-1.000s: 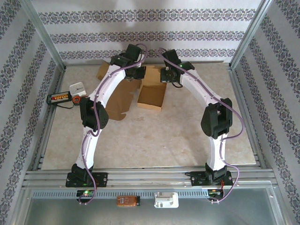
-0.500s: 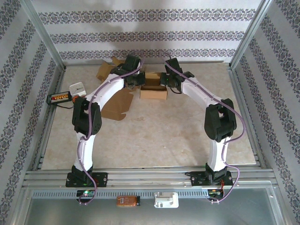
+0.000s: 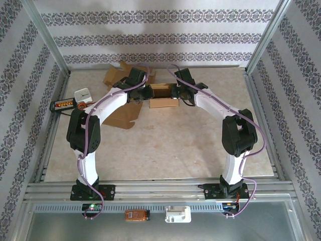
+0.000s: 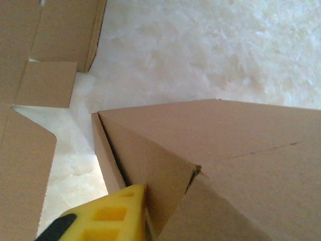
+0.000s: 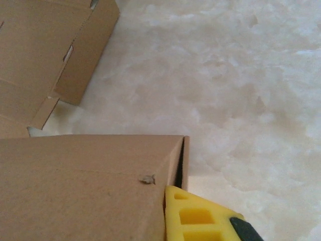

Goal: Fold the paper box

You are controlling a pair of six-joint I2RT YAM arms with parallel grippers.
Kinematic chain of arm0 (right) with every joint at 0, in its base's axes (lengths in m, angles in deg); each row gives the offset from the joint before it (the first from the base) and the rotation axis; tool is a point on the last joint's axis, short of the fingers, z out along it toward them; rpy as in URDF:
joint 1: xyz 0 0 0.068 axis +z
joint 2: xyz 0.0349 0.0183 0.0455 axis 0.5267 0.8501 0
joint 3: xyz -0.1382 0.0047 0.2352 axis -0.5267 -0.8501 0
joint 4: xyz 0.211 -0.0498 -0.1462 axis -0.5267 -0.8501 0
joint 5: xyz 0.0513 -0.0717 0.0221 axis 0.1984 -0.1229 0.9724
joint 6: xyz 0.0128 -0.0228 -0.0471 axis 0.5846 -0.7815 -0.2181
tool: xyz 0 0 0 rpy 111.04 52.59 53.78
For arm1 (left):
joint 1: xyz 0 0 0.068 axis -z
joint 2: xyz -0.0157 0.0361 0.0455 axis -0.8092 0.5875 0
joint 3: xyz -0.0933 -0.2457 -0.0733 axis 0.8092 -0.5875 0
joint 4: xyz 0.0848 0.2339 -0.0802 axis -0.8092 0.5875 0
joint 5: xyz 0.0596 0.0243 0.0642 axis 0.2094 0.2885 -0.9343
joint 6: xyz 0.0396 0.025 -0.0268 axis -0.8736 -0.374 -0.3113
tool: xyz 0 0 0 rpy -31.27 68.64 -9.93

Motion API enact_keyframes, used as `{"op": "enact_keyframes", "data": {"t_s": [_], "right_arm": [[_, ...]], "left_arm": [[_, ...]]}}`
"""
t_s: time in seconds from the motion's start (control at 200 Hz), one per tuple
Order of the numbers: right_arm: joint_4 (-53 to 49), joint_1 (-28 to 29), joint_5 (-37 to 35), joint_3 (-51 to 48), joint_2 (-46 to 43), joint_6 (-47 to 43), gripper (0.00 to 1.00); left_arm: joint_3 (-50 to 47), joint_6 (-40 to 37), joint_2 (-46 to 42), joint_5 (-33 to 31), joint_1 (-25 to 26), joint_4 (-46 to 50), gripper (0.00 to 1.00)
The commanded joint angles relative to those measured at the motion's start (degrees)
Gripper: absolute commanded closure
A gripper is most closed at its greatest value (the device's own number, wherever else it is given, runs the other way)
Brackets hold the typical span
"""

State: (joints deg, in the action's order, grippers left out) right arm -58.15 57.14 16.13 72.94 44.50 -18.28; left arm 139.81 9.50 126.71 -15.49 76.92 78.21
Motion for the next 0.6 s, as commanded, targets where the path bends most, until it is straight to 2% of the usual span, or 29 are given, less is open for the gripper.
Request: {"op": "enact_keyframes", "data": {"t_s": [0.0, 0.11, 0.3, 0.595], "right_arm": [[-1.4, 1.3, -0.4, -1.7, -2.7, -0.9, 0.85], [-1.4, 1.8, -0.3, -3.2, -4.3, -0.3, 0.81], [-0.2, 2.6, -0.2, -7.2, -8.1, 1.0, 0.68], [0.0, 4.5, 0.1, -12.3, -12.0, 1.2, 0.59]], "left_arm": [[-2.9, 2.0, -3.8, 2.2, 0.5, -3.8, 0.74], [-6.2, 2.4, -6.3, 2.3, 0.9, -4.9, 0.65], [-13.3, 4.6, -11.9, 0.8, 1.6, -8.8, 0.57], [-20.5, 5.8, -16.4, -0.6, 2.7, -11.5, 0.52]]}}
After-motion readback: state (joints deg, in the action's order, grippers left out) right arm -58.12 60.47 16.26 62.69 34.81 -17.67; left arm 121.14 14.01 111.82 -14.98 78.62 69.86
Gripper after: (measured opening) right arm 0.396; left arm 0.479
